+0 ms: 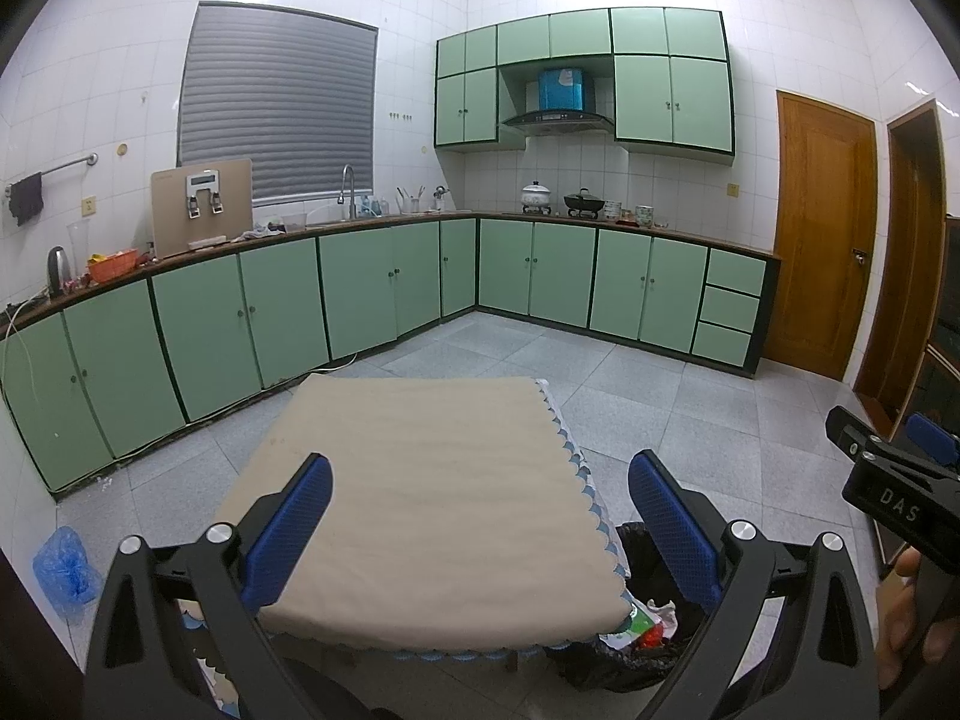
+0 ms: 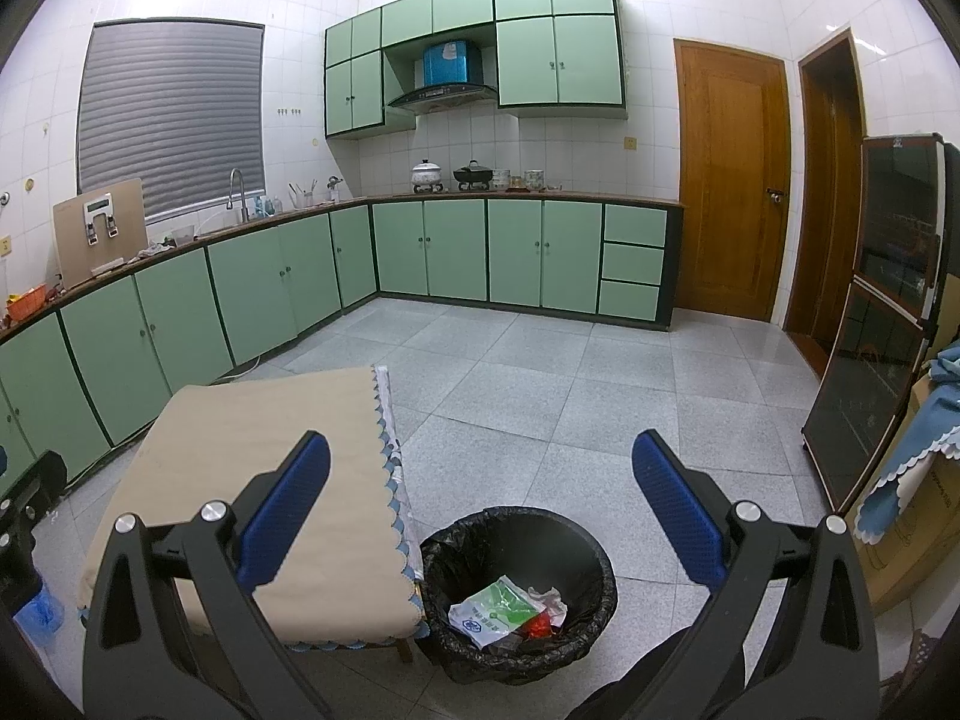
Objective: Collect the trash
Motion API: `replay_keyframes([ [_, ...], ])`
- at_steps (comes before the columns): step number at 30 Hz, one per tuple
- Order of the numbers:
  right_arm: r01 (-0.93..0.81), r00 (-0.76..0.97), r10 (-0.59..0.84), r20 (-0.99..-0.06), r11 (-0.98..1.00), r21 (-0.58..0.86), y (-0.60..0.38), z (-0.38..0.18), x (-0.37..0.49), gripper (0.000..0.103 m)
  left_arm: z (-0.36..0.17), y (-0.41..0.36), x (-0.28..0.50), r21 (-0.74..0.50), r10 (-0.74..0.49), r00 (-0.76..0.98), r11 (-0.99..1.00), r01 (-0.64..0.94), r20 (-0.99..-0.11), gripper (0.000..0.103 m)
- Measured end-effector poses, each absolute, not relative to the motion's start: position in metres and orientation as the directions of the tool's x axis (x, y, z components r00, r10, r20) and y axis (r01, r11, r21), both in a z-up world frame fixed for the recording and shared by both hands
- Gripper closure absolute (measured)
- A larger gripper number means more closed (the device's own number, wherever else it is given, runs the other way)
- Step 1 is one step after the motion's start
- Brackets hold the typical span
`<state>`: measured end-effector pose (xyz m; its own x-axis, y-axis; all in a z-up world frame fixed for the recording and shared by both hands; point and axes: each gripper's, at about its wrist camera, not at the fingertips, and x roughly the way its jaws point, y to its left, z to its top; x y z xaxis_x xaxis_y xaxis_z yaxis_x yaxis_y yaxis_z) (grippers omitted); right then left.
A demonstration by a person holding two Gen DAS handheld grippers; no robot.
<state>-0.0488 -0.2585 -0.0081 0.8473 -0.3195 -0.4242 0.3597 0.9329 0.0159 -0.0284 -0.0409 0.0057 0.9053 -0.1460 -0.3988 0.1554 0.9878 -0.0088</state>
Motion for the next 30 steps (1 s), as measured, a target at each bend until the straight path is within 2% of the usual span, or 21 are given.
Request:
replay_keyframes([
  [30,0.361,0.846,-0.321,-0.426,0.932,0.015,-0.2597,-0.007,-0.0489,0.005,0.0028,-0.0366,-0.0255,-0.002,-0.141,0.905,0.988,0.153,-0.402,0.006],
])
